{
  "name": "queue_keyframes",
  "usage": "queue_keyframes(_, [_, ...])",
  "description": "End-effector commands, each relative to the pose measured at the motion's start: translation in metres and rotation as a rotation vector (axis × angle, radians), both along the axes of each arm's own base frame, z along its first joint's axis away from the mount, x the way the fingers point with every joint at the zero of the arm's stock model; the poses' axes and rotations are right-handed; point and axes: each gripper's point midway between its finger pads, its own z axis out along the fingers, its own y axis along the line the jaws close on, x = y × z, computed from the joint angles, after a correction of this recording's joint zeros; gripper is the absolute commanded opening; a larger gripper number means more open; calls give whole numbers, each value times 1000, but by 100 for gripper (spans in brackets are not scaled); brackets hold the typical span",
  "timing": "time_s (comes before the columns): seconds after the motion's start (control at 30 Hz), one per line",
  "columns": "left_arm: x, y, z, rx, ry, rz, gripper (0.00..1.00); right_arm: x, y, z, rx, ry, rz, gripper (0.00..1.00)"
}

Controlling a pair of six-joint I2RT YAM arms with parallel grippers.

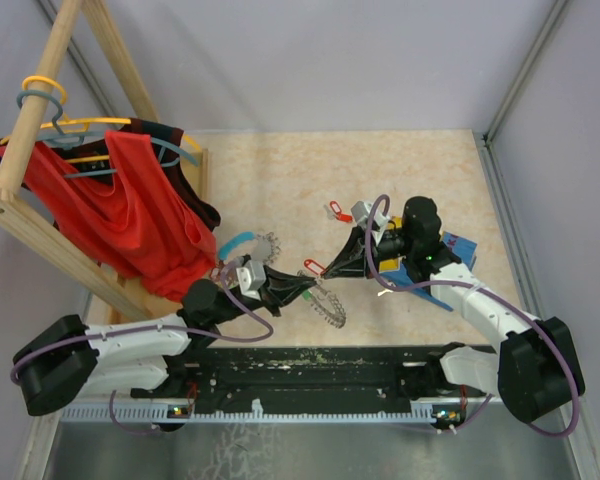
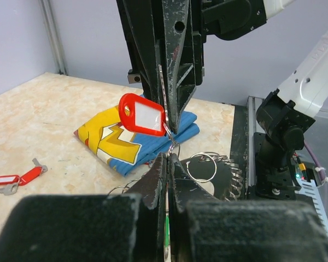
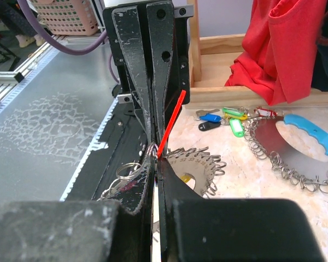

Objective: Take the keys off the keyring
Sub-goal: Remove the key from the keyring.

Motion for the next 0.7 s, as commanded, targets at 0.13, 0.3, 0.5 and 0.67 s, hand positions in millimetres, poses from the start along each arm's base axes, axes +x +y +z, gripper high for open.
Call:
queue_keyframes(0.13, [14, 13, 9, -83, 62, 82, 0, 1, -3, 20, 39, -110, 12, 0])
queue_keyframes(0.3, [17, 15, 8, -101, 95, 99, 0, 2, -3, 16, 35, -118, 8, 0])
queue_keyframes(0.5, [23, 15, 1, -123, 177, 121, 0, 2, -4, 15, 37, -132, 11, 0])
queue_keyframes(0.67, [24, 16, -4, -178, 237, 121, 0, 2, -4, 15, 38, -136, 10, 0])
